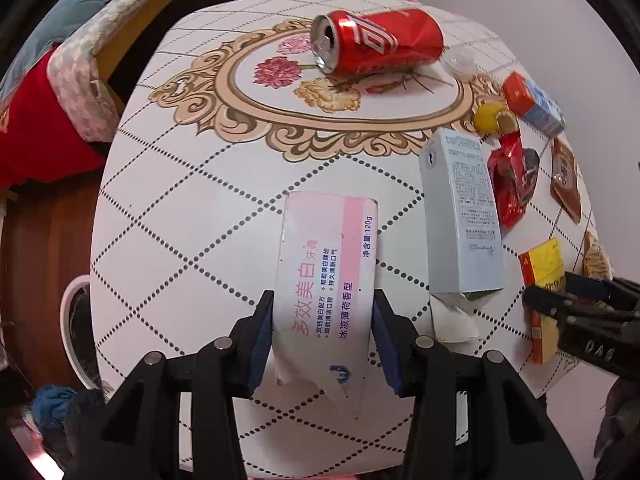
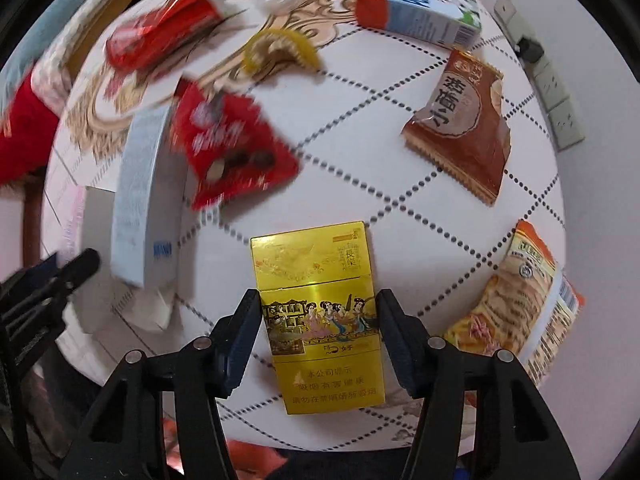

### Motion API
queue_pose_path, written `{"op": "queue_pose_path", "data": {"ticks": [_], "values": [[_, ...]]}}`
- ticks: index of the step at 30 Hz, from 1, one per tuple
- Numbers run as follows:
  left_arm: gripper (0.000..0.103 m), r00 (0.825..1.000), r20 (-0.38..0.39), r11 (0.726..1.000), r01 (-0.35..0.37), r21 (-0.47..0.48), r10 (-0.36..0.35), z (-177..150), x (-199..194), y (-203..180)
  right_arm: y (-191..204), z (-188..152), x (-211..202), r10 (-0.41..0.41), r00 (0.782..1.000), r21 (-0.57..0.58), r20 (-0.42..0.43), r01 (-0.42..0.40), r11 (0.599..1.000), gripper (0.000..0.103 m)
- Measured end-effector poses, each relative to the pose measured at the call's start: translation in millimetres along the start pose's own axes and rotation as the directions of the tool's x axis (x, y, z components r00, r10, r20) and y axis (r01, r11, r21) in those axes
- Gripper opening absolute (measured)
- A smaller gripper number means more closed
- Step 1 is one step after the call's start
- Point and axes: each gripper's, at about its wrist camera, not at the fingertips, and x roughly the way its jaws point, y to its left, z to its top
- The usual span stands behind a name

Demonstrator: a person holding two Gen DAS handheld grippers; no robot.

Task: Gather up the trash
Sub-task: 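Grasp pink-white toothpaste box with left tool while right tool grasps yellow cigarette pack, then carry both items to the white bin and open both tools to drop them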

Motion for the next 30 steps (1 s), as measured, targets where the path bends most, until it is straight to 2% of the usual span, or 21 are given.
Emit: {"op": "queue_pose_path", "data": {"ticks": [3, 5, 9, 11, 14, 17, 19, 22, 25, 28, 30], "values": [[0.045, 1.0, -0.027, 1.0, 0.0, -0.011, 0.0, -5, 14, 4, 11, -8, 1, -0.051, 0.998, -0.028, 0.021, 0.052, 0.998, 0.064], [0.043, 0.999, 0.016, 1.0, -0.03, -0.006, 0.03, -12, 11, 3, 14, -13, -1, -0.065, 0.997, -0.025, 0.036, 0.066, 0.998, 0.063], [0.043, 0.999, 0.035, 0.999, -0.036, -0.023, 0.036, -31, -4, 9, 16, -30, -7, -0.062, 0.995, 0.006, 0.073, 0.062, 0.998, 0.059], [0.043, 0.995, 0.074, 0.998, -0.058, -0.015, 0.059, -39, -22, 14, 25, -37, -16, -0.042, 0.996, 0.024, 0.084, 0.04, 0.999, 0.059], [0.043, 0.987, 0.144, 0.997, -0.073, -0.025, 0.076, -50, -57, 24, 28, -63, -34, -0.004, 0.989, 0.074, 0.147, -0.006, 0.997, 0.059], [0.043, 0.97, 0.227, 0.996, -0.081, -0.043, 0.089, -57, -103, 39, 44, -86, -63, 0.041, 0.973, 0.093, 0.229, -0.063, 0.994, 0.059], [0.043, 0.957, 0.274, 0.995, -0.079, -0.062, 0.093, -58, -127, 52, 57, -97, -80, 0.066, 0.965, 0.057, 0.254, -0.083, 0.995, 0.059], [0.043, 0.938, 0.33, 0.993, -0.073, -0.097, 0.102, -61, -163, 83, 91, -118, -110, 0.138, 0.949, -0.009, 0.283, -0.141, 0.99, 0.059], [0.043, 0.925, 0.36, 0.988, -0.074, -0.135, 0.118, -69, -184, 123, 127, -116, -133, 0.199, 0.928, -0.071, 0.315, -0.186, 0.98, 0.059], [0.043, 0.925, 0.357, 0.979, -0.061, -0.196, 0.129, -79, -193, 171, 183, -97, -146, 0.325, 0.898, -0.151, 0.298, -0.292, 0.944, 0.059], [0.043, 0.929, 0.344, 0.969, -0.049, -0.244, 0.133, -88, -194, 207, 227, -90, -148, 0.366, 0.892, -0.222, 0.266, -0.313, 0.924, 0.059]]}}
